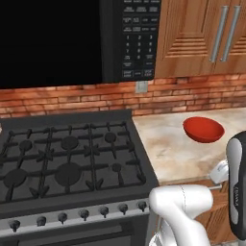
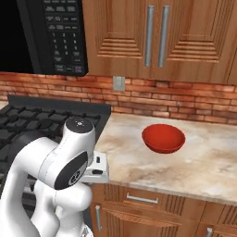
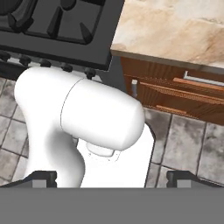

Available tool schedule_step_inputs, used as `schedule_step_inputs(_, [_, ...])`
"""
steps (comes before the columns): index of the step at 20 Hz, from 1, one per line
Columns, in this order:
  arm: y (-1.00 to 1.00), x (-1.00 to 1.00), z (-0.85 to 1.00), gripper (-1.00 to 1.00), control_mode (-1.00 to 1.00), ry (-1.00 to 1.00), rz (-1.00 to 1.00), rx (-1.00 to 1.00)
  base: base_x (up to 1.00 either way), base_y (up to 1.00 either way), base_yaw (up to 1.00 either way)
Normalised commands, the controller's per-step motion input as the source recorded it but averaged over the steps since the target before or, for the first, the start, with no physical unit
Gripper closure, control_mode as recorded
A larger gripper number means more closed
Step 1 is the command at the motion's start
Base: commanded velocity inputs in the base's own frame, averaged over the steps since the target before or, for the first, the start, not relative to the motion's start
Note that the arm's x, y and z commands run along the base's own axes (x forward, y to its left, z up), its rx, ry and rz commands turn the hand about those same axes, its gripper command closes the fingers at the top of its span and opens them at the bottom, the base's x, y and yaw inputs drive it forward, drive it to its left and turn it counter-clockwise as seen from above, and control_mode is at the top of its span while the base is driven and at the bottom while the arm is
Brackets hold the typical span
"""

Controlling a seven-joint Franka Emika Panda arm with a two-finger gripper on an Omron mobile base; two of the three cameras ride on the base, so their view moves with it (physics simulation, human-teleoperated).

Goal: Pick the cup and bowl from the counter and place them on the counter next to the sink.

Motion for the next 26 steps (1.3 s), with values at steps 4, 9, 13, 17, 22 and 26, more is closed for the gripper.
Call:
schedule_step_inputs(4, [0.0, 0.0, 0.0, -1.0, 1.0, 0.0, 0.0, 0.0, 0.11, -1.0, -0.11])
schedule_step_inputs(9, [0.0, 0.0, 0.0, -1.0, 1.0, 0.0, 0.0, 0.0, -0.51, -0.98, -0.17])
schedule_step_inputs(13, [0.0, 0.0, 0.0, -1.0, 1.0, 0.0, 0.0, 0.0, 0.16, -0.39, -0.08])
schedule_step_inputs(17, [0.0, 0.0, 0.0, -1.0, 1.0, 0.0, 0.0, 0.0, 0.67, 0.1, -0.1])
schedule_step_inputs(22, [0.0, 0.0, 0.0, -1.0, 1.0, 0.0, 0.0, 0.0, 0.53, 0.14, -0.07])
schedule_step_inputs(26, [0.0, 0.0, 0.0, -1.0, 1.0, 0.0, 0.0, 0.0, 0.07, 0.0, 0.0])
